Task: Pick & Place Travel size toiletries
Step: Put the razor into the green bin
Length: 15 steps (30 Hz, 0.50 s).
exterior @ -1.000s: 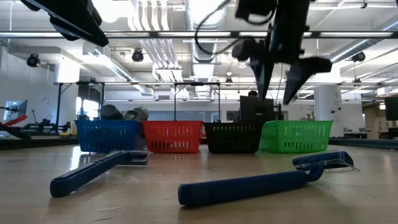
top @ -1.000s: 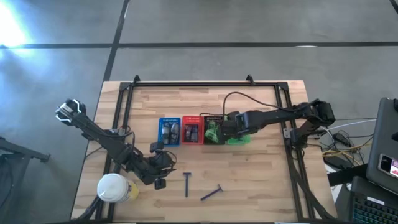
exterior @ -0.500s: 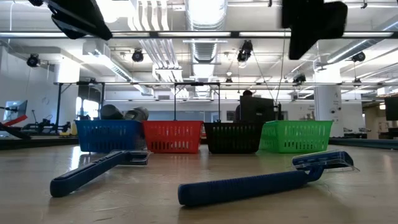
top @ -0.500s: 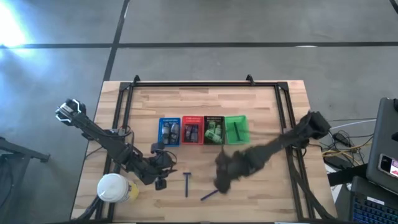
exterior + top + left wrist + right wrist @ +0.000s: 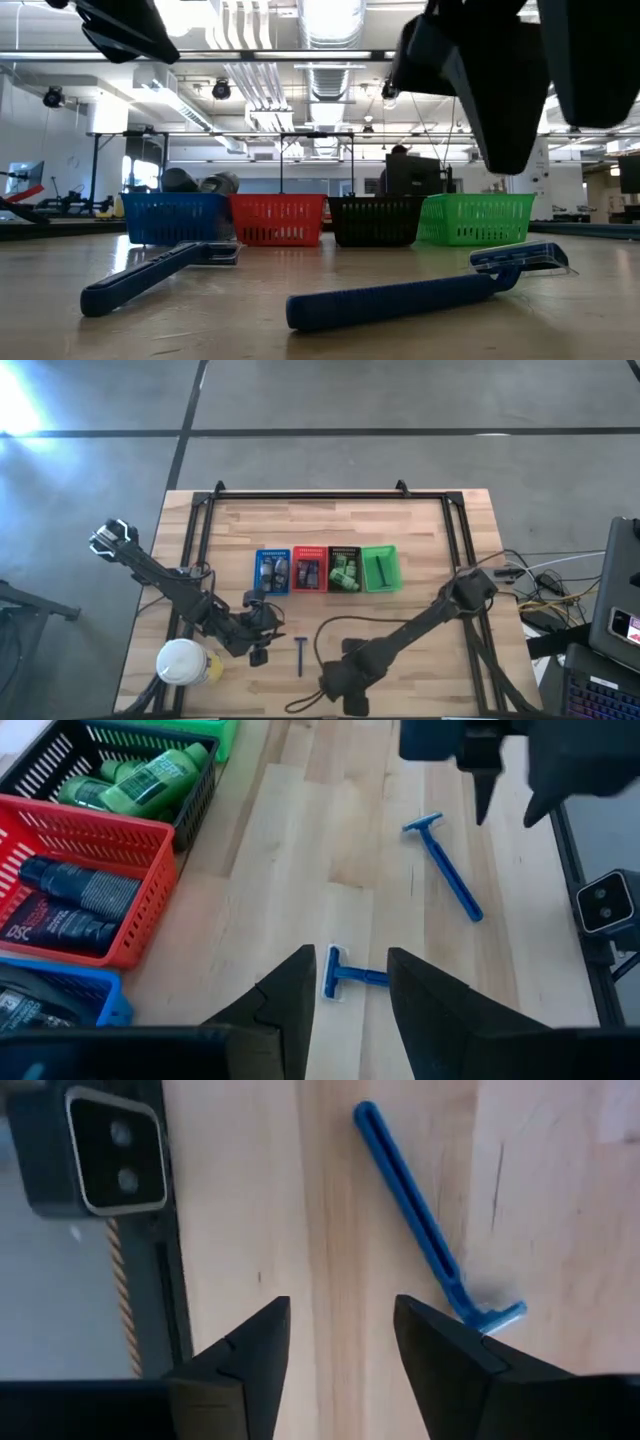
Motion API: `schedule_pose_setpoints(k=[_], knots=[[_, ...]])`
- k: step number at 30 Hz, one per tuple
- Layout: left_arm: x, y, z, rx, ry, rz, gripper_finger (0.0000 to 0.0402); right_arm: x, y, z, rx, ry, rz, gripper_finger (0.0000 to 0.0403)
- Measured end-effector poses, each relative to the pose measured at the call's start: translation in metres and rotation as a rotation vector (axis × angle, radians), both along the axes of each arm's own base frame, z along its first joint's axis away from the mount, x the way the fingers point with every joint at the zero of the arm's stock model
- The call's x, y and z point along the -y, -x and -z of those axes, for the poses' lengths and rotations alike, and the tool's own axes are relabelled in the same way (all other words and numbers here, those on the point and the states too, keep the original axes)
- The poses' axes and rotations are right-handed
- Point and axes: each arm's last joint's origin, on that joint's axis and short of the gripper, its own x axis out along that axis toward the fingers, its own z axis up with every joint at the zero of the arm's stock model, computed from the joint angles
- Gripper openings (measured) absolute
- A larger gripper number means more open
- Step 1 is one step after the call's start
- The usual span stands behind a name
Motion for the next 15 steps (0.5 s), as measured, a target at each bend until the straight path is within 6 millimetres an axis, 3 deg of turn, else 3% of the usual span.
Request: schedule_pose_setpoints(k=[8, 15], knots=[[0.0, 0.0, 0.0, -0.008, 0.03, -0.002, 0.0131, -0.003, -0.02, 0.005, 0.029, 0.121, -0.251, 0.016], [0.001, 0.001, 0.0, -0.011, 0.06, -0.025, 0.0131, -0.009, -0.027, 0.029, 0.017, 0.169, -0.406, 0.018]])
